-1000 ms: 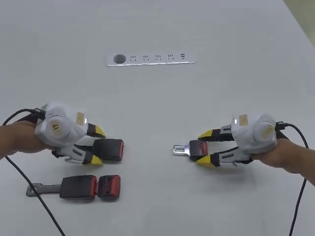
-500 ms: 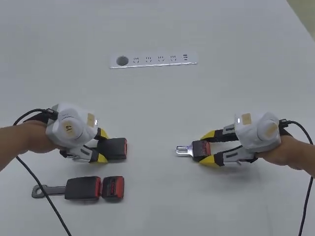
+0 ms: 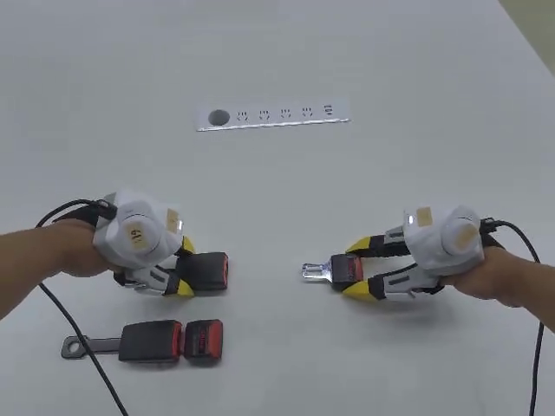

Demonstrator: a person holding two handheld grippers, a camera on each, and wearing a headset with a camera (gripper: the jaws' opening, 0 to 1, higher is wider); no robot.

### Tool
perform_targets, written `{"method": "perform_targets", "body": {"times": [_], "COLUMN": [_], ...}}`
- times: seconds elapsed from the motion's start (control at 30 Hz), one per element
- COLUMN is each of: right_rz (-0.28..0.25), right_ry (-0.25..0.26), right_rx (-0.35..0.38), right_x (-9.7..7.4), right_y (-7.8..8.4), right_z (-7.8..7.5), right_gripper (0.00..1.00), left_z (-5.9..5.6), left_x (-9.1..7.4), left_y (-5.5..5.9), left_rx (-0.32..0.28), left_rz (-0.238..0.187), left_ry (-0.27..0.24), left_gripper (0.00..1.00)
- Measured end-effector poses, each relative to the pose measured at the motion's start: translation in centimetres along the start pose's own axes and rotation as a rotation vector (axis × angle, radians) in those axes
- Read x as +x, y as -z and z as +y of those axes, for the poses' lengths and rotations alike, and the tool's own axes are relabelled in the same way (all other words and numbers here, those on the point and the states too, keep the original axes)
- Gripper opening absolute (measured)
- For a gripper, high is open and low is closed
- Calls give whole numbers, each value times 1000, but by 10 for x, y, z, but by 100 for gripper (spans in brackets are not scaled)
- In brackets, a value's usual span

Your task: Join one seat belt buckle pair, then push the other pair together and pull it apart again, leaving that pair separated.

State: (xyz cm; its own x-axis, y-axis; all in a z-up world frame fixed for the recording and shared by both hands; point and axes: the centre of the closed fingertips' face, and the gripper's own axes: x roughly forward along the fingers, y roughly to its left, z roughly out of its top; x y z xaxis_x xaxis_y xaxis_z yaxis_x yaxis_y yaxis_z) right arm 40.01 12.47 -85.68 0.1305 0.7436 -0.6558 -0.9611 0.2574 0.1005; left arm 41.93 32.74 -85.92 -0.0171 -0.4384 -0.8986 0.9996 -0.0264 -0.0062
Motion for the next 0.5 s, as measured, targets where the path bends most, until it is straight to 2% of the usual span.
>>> {"method": "perform_targets", "body": {"times": [0.5], "right_rz": [-35], "right_ry": [-20], "right_rx": [-13], "right_x": [27], "right_y": [-23], "right_z": [3], "right_gripper": [36], "left_z": [-4], "left_x": [-3], "left_y": [-2], "left_rx": [-12], "left_rz": [-6], "left_ry": [-4], "left_gripper": [34]}}
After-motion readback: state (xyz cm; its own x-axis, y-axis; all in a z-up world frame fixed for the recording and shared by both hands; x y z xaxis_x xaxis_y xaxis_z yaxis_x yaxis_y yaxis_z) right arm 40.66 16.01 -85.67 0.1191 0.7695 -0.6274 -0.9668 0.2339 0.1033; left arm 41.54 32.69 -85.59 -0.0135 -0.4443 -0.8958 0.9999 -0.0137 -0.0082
